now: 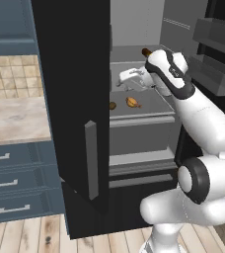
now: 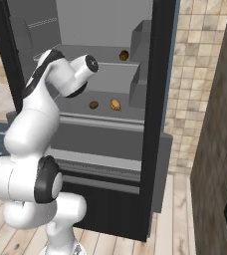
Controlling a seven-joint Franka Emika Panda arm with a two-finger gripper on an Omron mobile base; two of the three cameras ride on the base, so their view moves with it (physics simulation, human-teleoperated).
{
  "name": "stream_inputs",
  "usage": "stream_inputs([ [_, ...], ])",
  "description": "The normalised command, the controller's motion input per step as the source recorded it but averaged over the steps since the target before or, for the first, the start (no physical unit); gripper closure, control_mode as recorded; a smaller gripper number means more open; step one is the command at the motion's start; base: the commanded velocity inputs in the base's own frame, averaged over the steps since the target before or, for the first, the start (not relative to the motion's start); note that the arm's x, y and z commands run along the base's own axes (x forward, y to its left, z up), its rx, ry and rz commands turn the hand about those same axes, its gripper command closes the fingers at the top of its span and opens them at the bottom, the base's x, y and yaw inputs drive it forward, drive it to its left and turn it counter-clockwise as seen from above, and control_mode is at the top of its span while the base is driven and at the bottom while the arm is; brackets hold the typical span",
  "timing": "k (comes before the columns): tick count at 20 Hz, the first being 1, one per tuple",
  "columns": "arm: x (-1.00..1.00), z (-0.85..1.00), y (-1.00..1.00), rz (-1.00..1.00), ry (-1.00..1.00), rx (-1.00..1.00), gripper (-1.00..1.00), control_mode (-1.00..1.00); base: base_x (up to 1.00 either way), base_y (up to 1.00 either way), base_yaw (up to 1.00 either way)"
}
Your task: Open the fridge, remove the kiwi, sweet potato, and chicken drumstick, and place them on any counter.
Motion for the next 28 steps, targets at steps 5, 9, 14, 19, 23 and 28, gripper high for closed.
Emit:
stream_inputs([
  [5,0.5,-0.02,0.3,0.08,0.0,0.0,-1.0,-1.0,0.0,0.0,0.0],
  [9,0.32,-0.03,0.42,0.14,0.11,0.0,-1.0,-1.0,0.0,0.0,0.0],
  [14,0.0,-0.04,0.54,0.17,0.1,0.0,-1.0,-1.0,0.0,0.0,0.0],
  [19,-0.15,-0.05,0.73,0.16,0.04,-0.01,-1.0,-1.0,0.0,0.0,0.0],
  [23,-0.91,-0.08,0.96,0.1,-0.22,-0.04,-1.0,-1.0,0.0,0.0,0.0],
  [28,-1.0,-0.16,1.0,0.12,-0.26,-0.04,-1.0,-1.0,0.0,0.0,0.0],
])
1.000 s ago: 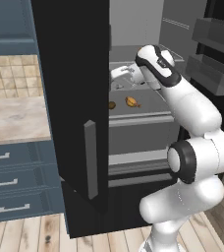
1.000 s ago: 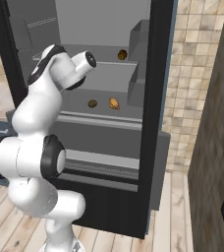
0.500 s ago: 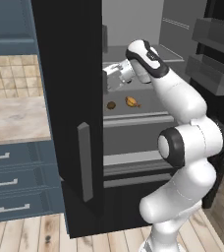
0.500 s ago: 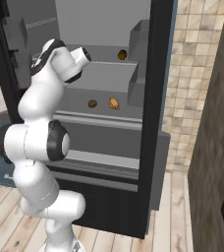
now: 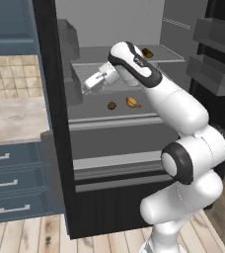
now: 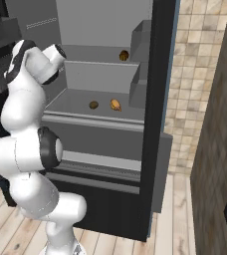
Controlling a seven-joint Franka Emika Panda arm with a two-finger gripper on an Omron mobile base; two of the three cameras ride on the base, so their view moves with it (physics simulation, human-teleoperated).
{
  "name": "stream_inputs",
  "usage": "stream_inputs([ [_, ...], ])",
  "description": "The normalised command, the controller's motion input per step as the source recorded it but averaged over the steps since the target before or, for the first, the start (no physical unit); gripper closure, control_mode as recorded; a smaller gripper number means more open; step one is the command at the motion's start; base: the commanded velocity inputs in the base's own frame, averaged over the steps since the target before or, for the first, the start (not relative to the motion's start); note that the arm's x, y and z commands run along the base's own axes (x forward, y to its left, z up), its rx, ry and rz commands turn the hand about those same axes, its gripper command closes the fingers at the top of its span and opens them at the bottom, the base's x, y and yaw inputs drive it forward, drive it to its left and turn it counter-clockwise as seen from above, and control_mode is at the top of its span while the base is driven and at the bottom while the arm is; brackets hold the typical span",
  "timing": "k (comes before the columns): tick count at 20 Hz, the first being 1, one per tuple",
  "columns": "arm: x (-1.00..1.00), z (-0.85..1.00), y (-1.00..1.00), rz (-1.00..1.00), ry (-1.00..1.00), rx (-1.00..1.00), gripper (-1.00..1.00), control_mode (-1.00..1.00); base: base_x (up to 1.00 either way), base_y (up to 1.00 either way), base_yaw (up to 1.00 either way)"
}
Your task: Open the fridge, remove the kiwi, sweet potato, and chicken drumstick, and place them on any counter.
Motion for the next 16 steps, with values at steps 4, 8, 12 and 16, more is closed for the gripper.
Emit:
stream_inputs([
  [4,-0.95,-0.03,0.97,0.13,-0.2,-0.01,-1.0,-1.0,0.0,0.0,0.0],
  [8,-0.51,0.19,0.12,-0.02,-0.07,0.03,-1.0,-1.0,0.0,0.0,0.0],
  [12,-0.16,0.22,-0.74,-0.21,0.16,0.0,-1.0,-1.0,0.0,0.0,0.0],
  [16,-0.01,0.17,-1.0,-0.43,0.31,0.0,-1.0,-1.0,0.0,0.0,0.0],
])
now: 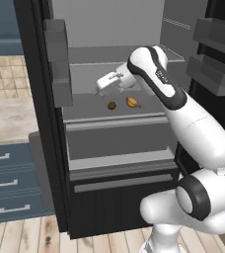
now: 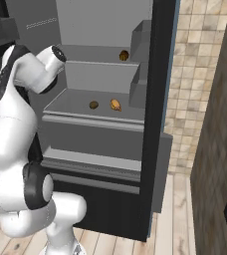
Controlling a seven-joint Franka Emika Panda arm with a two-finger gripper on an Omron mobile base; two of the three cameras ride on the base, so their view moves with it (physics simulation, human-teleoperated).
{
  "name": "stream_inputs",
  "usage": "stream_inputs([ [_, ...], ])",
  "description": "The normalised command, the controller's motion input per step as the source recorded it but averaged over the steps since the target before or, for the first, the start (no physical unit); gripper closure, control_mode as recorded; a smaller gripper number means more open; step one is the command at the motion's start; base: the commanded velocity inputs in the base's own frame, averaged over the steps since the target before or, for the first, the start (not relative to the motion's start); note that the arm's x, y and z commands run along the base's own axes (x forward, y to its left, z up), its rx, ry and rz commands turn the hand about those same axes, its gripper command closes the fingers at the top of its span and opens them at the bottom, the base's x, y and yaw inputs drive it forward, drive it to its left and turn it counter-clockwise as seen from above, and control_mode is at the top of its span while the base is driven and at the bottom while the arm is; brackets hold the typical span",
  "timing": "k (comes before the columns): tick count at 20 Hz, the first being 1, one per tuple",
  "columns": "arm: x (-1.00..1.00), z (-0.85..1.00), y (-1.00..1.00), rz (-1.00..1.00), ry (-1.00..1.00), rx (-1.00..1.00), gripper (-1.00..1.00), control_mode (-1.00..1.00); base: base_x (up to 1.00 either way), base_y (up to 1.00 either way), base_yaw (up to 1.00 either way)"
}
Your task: Open the fridge, remove the kiwi, sweet potato, and chicken drumstick, and place them on any counter.
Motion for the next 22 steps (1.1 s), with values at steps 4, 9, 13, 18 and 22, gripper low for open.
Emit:
stream_inputs([
  [4,0.02,0.0,-1.0,-0.57,0.28,0.0,-1.0,-1.0,0.0,0.0,0.0],
  [9,0.22,-0.16,-0.74,-0.44,0.09,-0.19,-1.0,-1.0,0.0,0.0,0.0],
  [13,0.13,-0.62,-0.6,-0.1,-0.04,-0.33,-1.0,-1.0,0.0,0.0,0.0],
  [18,-0.04,-0.11,-0.6,-0.28,-0.17,-0.38,-1.0,-1.0,0.0,0.0,0.0],
  [22,-0.48,0.55,-0.42,-0.27,-0.18,-0.15,-1.0,-1.0,0.0,0.0,0.0],
])
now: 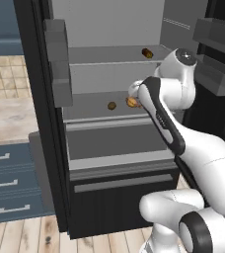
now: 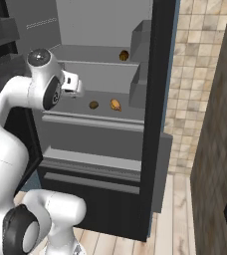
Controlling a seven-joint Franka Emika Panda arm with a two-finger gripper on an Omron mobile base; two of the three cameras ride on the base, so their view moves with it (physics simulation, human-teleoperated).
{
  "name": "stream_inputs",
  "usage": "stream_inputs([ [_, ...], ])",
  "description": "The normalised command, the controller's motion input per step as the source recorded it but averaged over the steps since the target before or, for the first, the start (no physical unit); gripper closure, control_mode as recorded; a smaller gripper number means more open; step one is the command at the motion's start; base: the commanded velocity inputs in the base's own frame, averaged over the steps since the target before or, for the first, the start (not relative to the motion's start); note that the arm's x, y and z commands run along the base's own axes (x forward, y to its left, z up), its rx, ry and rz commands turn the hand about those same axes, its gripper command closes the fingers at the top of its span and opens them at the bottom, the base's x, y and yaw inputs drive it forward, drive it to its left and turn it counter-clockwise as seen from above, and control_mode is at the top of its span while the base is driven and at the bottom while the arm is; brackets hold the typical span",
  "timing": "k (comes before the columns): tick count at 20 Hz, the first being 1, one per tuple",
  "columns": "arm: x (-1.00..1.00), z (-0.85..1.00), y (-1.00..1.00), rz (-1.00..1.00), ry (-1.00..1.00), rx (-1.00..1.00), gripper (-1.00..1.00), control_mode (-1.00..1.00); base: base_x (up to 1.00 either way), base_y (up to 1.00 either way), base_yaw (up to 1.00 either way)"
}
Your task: Open the fridge, remove the kiwi, sweet potato, and chicken drumstick, and place them on any counter.
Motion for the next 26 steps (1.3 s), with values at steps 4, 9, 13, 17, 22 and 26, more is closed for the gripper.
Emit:
stream_inputs([
  [4,-0.55,0.6,-0.37,-0.33,-0.13,-0.07,-1.0,-1.0,0.0,0.0,0.0],
  [9,-0.23,0.34,-0.3,-0.18,-0.01,-0.01,-1.0,-1.0,0.0,0.0,0.0],
  [13,-0.13,0.2,-0.11,-0.03,0.0,0.0,-1.0,-1.0,0.0,0.0,0.0],
  [17,-0.29,0.19,-0.09,0.0,0.03,-0.01,-1.0,-1.0,0.0,0.0,0.0],
  [22,-0.55,0.13,-0.14,0.0,0.01,-0.01,-1.0,-1.0,0.0,0.0,0.0],
  [26,-0.47,0.14,-0.19,0.0,0.0,0.0,-1.0,-1.0,0.0,0.0,0.0],
])
